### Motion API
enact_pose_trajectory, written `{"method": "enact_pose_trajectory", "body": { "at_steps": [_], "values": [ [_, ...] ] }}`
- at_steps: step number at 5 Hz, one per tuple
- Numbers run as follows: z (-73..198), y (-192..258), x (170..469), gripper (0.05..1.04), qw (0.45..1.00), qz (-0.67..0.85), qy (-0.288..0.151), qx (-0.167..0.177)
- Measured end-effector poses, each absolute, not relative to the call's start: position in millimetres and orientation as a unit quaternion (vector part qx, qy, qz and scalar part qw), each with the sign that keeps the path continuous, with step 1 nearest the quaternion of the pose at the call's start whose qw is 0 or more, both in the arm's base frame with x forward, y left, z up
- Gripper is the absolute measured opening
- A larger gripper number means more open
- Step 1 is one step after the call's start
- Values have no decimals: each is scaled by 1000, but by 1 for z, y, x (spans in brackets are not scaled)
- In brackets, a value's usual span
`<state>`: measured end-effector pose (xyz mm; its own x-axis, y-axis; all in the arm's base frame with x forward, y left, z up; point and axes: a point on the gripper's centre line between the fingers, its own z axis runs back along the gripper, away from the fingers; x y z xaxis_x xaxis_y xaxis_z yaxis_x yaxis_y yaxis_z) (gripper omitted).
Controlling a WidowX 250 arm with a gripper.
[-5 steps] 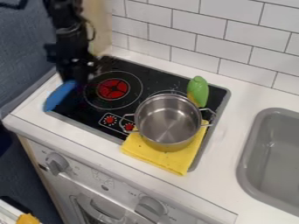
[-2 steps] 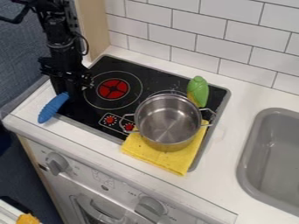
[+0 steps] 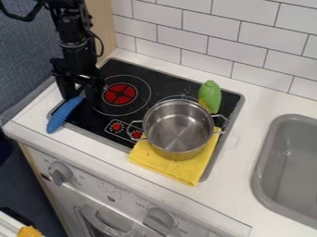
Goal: Move the blue fork to the bottom left side of the burner
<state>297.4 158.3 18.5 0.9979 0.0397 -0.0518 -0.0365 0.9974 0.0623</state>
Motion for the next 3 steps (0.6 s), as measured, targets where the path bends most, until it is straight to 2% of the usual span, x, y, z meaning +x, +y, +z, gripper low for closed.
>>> {"method": "enact_pose_trajectory", "body": {
  "at_steps": [1, 2, 3],
  "values": [
    [49, 153, 297, 1003, 999, 17, 9, 28],
    [67, 146, 295, 1001, 999, 19, -4, 29],
    [67, 141, 296, 1001, 999, 11, -7, 33]
  ]
}}
